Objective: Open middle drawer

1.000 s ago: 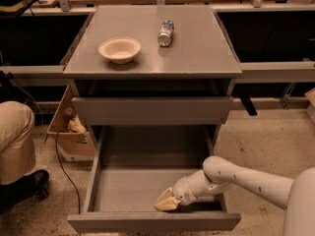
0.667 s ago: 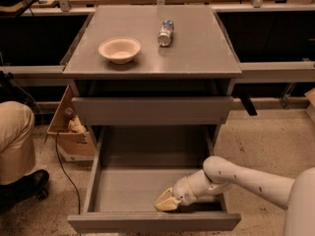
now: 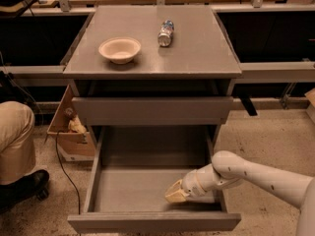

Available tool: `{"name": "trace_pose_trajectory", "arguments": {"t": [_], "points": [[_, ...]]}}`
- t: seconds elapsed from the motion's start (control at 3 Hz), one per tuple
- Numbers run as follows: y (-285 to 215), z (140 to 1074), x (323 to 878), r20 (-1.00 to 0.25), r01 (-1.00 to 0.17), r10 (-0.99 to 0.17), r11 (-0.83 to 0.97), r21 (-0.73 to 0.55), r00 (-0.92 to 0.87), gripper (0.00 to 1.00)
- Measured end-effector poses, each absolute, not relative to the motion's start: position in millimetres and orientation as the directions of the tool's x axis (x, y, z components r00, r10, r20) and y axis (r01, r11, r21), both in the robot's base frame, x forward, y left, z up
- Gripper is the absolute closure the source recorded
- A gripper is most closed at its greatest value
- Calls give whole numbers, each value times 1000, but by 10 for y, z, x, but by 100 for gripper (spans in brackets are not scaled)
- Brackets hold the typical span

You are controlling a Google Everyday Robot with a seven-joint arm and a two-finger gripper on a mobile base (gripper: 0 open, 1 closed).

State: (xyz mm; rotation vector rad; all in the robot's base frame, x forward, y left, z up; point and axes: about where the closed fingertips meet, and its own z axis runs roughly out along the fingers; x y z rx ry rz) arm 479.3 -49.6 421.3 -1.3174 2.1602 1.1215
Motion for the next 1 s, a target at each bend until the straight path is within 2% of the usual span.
{"name": "trace_pose_trajectory", "arguments": {"t": [0.67,1.0], "points": [[-1263,4654,5149,-588,-884,-664,400,243,-462,100],[-1737,5167,5404,-545,-886,-724,458,80,-423,100]]}}
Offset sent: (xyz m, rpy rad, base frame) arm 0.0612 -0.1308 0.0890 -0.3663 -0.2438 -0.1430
